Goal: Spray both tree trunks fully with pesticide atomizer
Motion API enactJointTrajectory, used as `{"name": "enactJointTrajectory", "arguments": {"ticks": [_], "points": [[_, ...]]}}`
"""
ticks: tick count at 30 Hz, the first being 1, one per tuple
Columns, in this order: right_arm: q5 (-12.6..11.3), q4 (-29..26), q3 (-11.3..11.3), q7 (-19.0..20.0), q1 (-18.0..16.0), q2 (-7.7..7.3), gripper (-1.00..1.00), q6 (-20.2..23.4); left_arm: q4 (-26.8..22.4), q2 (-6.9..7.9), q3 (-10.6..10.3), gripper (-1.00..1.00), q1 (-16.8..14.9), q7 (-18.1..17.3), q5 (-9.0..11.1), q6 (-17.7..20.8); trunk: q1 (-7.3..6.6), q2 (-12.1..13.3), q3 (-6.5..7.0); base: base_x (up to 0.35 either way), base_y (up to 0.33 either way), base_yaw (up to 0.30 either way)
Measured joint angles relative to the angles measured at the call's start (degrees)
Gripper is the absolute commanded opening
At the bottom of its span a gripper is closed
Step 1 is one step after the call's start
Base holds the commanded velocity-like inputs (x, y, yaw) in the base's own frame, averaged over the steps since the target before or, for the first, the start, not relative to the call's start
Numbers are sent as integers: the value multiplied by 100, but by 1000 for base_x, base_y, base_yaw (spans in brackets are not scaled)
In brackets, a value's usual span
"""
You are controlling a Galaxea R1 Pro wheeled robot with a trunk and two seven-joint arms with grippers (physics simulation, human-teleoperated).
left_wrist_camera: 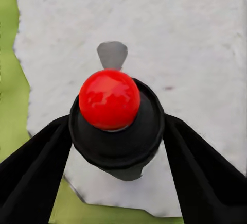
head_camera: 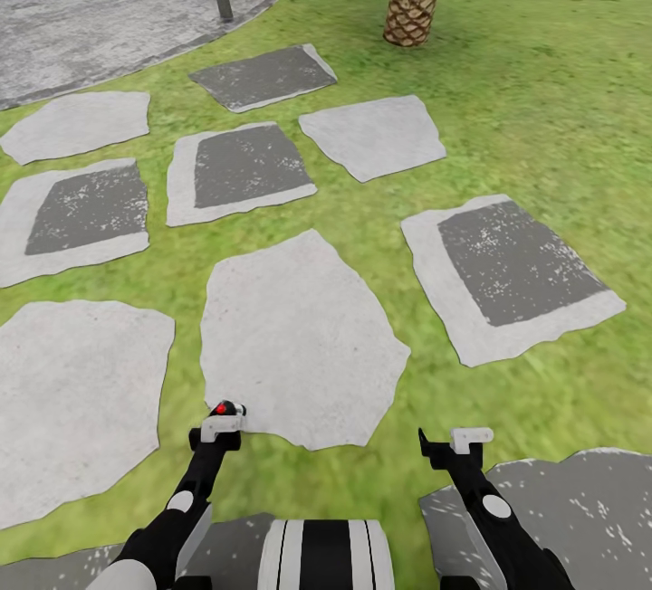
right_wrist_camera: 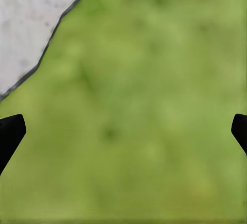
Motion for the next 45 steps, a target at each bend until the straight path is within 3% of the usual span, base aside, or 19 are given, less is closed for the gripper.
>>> {"name": "enactJointTrajectory", "arguments": {"ticks": [11, 35, 37, 42, 45], "points": [[-1, 0, 0, 0, 0, 0, 100, 0, 1, 2, 3, -100, 1, 15, 38, -10, 1, 0, 0, 0, 0, 0], [-3, 0, 5, 0, 0, 0, 100, 0, -1, 12, -25, -100, -14, 0, 49, 97, -62, 32, 531, 0, 0, 0], [-3, 0, 7, 0, 0, 5, 100, 0, -1, 23, -26, -100, -15, -5, 52, 153, -67, 35, 575, 0, 0, 0], [-4, -4, 9, 0, 0, 17, 100, -2, -63, 65, -4, -100, -18, -1, 57, 929, -80, 41, 686, 0, 0, 0], [-4, -9, 9, 0, 0, 22, 100, -7, -95, 70, -1, -100, -16, 4, 49, 1072, -87, 45, 752, 0, 0, 0]]}}
